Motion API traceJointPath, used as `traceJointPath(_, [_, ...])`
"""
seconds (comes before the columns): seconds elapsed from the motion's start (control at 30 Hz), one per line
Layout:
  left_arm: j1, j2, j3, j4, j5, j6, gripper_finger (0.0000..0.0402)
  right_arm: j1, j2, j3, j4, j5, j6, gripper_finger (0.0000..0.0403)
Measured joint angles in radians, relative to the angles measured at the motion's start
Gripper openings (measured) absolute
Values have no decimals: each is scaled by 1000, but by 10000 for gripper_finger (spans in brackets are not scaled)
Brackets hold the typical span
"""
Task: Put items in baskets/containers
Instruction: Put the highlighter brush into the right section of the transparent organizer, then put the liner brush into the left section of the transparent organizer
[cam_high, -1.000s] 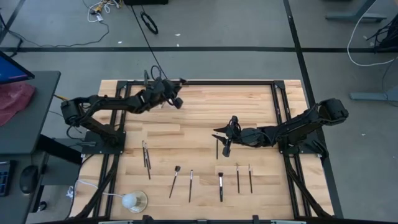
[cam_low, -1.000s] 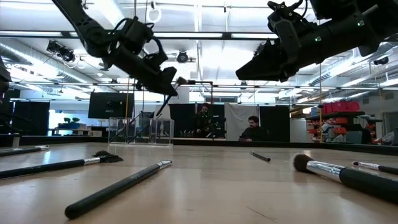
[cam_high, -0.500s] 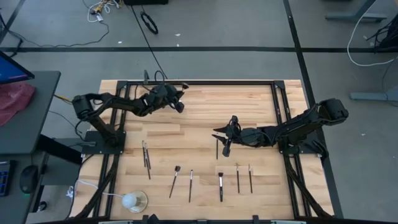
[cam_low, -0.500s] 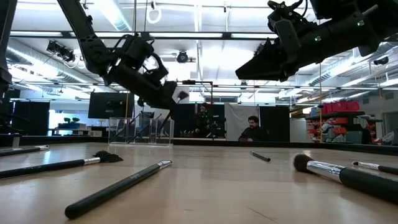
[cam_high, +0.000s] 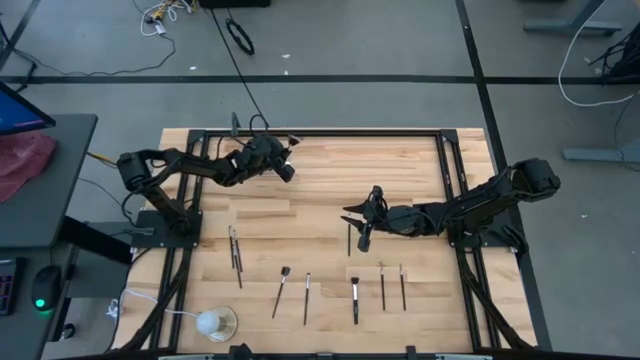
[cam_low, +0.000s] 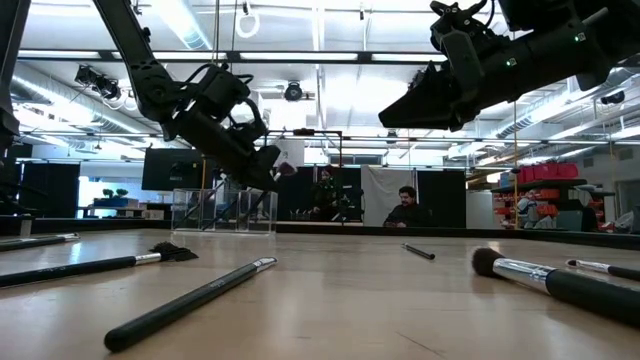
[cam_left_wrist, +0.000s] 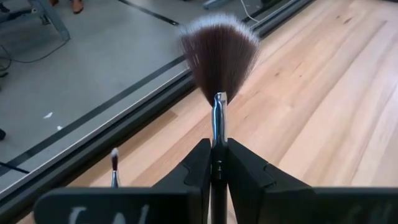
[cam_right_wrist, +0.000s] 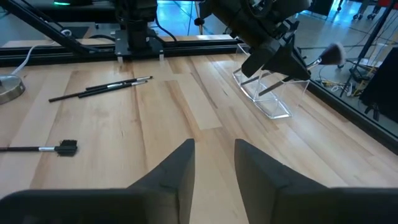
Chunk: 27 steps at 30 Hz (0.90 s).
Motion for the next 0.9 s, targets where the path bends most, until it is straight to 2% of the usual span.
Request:
traceJointPath(0.3, [0, 0, 0, -3, -8, -15, 117, 0, -4, 0, -6, 0, -12, 114])
traceJointPath(0.47, [-1, -38, 6, -14, -6, 17, 140, 0, -72, 0, -79, 0, -1, 114])
traceJointPath(0.7, [-44, -177, 34, -10, 1, 33, 142, 4, -216, 0, -353, 0, 115, 116])
traceJointPath(0.8, [-96, -224, 36, -4, 54, 35, 136, 32, -271, 0, -506, -6, 138, 131])
traceJointPath(0.9, [-175, -232, 37, -4, 106, 40, 127, 82, -303, 19, -671, -68, 204, 158])
